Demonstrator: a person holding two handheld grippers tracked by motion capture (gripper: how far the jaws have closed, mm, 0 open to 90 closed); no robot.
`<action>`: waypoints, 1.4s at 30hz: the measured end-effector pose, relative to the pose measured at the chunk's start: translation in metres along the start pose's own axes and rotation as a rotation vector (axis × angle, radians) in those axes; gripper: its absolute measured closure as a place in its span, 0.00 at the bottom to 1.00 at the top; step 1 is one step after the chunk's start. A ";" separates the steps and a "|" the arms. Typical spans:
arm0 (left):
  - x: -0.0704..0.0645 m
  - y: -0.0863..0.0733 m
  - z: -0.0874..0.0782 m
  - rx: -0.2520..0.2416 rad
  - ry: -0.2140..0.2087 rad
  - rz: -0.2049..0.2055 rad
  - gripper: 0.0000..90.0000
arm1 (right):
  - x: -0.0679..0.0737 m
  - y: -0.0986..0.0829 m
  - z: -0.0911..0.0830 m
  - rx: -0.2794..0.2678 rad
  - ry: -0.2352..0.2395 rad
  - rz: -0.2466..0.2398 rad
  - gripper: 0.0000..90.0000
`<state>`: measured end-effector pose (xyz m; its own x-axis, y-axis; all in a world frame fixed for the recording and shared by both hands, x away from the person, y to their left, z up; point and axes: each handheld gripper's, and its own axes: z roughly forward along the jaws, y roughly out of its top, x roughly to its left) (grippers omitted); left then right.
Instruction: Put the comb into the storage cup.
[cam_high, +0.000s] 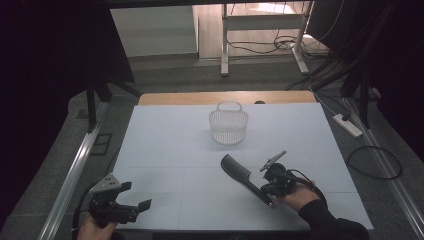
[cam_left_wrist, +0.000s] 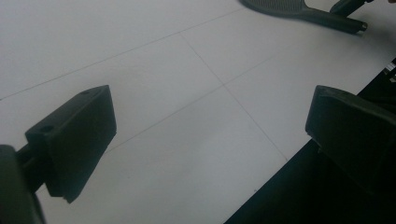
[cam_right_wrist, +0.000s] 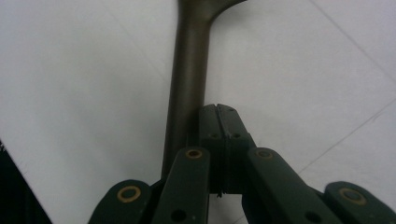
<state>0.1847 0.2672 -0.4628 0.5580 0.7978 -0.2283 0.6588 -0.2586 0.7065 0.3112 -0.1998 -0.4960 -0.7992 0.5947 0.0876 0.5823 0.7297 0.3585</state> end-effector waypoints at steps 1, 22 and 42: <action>0.000 0.000 0.000 0.000 0.000 0.000 0.03 | 0.001 -0.001 0.000 -0.002 -0.001 -0.002 0.99; 0.000 0.000 0.000 -0.001 0.000 0.006 0.03 | 0.005 -0.004 -0.004 -0.029 -0.056 -0.005 0.93; 0.000 0.000 0.000 0.001 -0.002 0.003 0.03 | 0.010 0.002 -0.031 -0.123 -0.105 0.050 0.28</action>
<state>0.1847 0.2672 -0.4628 0.5606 0.7962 -0.2277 0.6578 -0.2611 0.7065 0.3002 -0.2028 -0.4652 -0.7459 0.6659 0.0133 0.5934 0.6554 0.4674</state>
